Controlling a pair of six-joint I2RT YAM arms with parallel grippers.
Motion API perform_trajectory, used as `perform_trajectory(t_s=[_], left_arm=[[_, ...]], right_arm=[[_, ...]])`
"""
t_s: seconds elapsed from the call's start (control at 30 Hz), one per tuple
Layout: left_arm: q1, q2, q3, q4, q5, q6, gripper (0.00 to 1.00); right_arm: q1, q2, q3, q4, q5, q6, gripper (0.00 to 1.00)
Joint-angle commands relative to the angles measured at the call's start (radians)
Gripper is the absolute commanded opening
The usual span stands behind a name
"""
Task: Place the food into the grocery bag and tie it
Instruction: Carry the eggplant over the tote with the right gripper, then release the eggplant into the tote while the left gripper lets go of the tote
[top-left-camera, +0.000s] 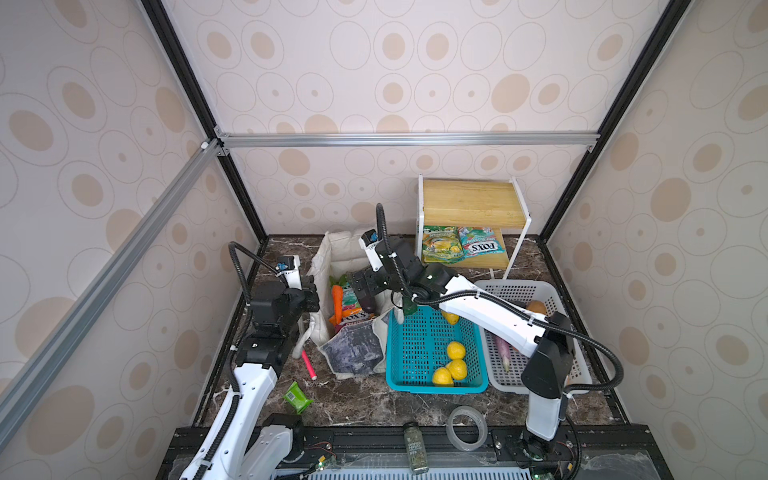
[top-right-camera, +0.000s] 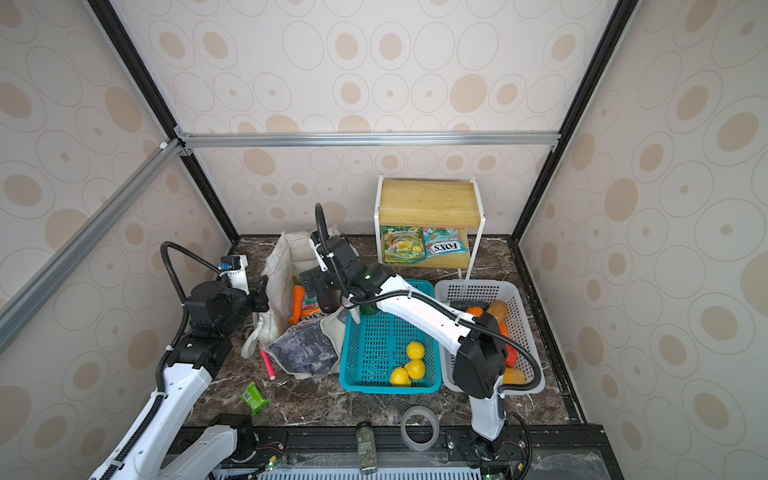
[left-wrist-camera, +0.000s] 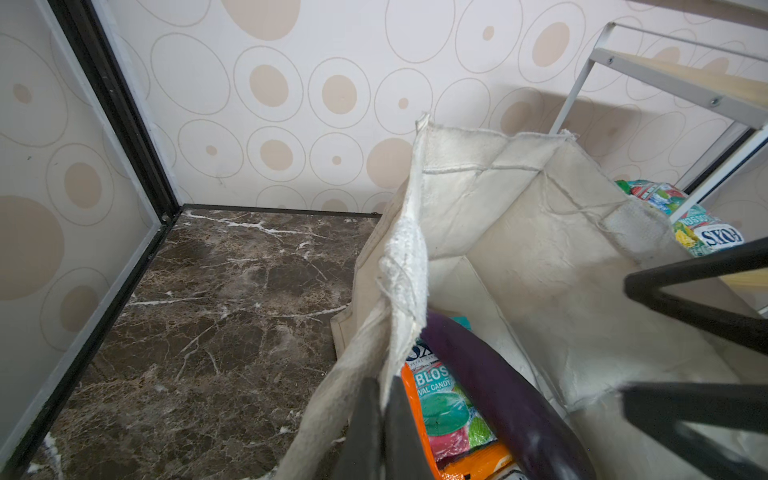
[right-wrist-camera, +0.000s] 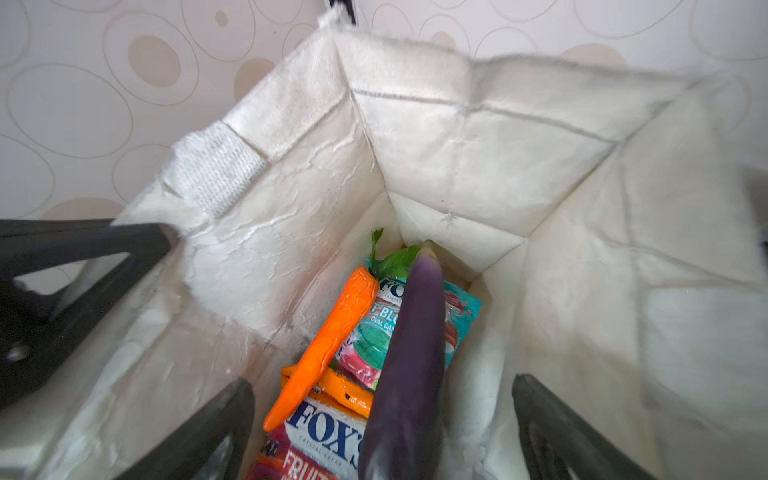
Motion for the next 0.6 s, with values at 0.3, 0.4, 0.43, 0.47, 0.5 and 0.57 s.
perform_trajectory(t_s=[0.3, 0.4, 0.43, 0.47, 0.5, 0.57], left_arm=[[0.006, -0.022, 0.014, 0.054, -0.026, 0.003, 0.00], [0.005, -0.010, 0.026, 0.057, 0.000, -0.021, 0.00], [0.006, -0.006, 0.038, 0.053, 0.009, -0.033, 0.00], [0.005, -0.002, 0.053, 0.048, 0.017, -0.045, 0.00], [0.005, 0.001, 0.068, 0.043, 0.022, -0.053, 0.00], [0.007, 0.016, 0.117, 0.022, 0.012, -0.064, 0.00]], right_arm=[[-0.181, -0.189, -0.223, -0.042, -0.139, 0.225, 0.93], [-0.174, -0.116, -0.192, -0.042, -0.231, 0.274, 0.84], [-0.172, -0.098, -0.190, -0.025, -0.249, 0.295, 0.77], [-0.166, -0.085, -0.189, -0.009, -0.258, 0.311, 0.69], [-0.161, -0.075, -0.181, -0.004, -0.255, 0.317, 0.59], [-0.141, -0.053, -0.127, -0.025, -0.227, 0.296, 0.35]])
